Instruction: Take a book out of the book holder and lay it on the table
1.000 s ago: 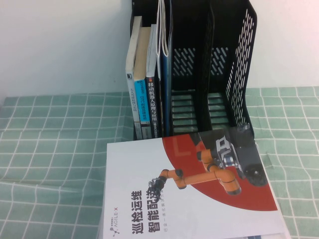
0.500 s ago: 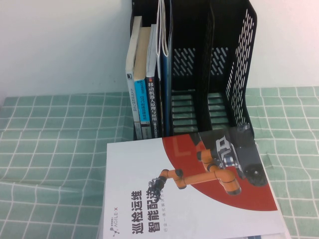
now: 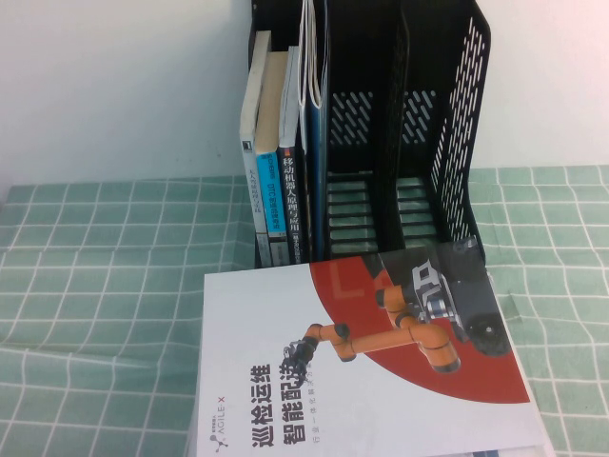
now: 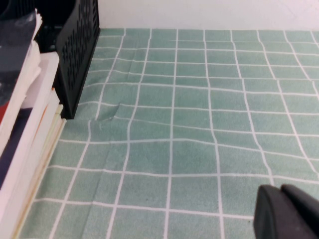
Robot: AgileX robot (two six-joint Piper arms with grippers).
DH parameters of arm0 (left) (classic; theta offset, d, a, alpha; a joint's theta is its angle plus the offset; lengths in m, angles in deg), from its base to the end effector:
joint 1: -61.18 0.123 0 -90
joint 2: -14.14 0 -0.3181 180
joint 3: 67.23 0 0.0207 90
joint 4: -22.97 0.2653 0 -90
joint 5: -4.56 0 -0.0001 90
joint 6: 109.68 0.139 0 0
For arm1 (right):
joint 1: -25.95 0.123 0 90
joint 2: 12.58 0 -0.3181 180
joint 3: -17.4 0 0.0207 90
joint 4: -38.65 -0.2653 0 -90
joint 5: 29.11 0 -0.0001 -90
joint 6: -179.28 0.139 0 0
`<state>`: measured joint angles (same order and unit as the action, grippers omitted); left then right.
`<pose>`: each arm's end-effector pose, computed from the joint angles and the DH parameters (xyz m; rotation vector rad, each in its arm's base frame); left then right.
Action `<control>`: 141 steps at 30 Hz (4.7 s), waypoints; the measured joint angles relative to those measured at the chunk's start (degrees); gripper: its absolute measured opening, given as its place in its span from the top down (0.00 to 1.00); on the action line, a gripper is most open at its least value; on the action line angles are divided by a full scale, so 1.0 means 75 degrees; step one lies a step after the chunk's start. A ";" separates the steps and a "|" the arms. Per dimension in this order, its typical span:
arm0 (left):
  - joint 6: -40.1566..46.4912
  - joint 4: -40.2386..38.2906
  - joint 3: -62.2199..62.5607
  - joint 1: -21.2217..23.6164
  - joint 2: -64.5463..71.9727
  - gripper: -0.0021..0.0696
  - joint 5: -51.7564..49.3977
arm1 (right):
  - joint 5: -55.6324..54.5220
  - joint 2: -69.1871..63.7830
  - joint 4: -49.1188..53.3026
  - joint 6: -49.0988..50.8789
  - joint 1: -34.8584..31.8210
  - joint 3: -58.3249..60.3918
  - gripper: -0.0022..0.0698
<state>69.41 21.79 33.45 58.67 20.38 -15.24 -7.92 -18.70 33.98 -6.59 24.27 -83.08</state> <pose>0.0806 -0.0045 0.1618 0.0128 1.8392 -0.0618 0.0798 0.0018 0.1575 -0.0177 1.8632 -0.0112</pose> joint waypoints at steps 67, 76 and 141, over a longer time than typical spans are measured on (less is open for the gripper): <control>0.0000 0.0000 0.0000 0.0000 0.0000 0.97 0.0000 | -0.0015 0.0000 0.0110 -0.0832 0.0000 0.0000 0.97; 0.0000 0.0000 0.0000 0.0000 0.0000 0.97 0.0000 | -0.0015 0.0000 0.0110 -0.0832 0.0000 0.0000 0.97; -0.1759 -0.0652 0.1875 0.0000 0.0000 0.97 0.2528 | -0.5060 0.0000 0.0445 -0.1894 0.0000 0.0036 0.97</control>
<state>56.22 16.91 47.51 58.67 20.38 3.72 -45.87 -18.70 37.33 -20.80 24.27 -82.81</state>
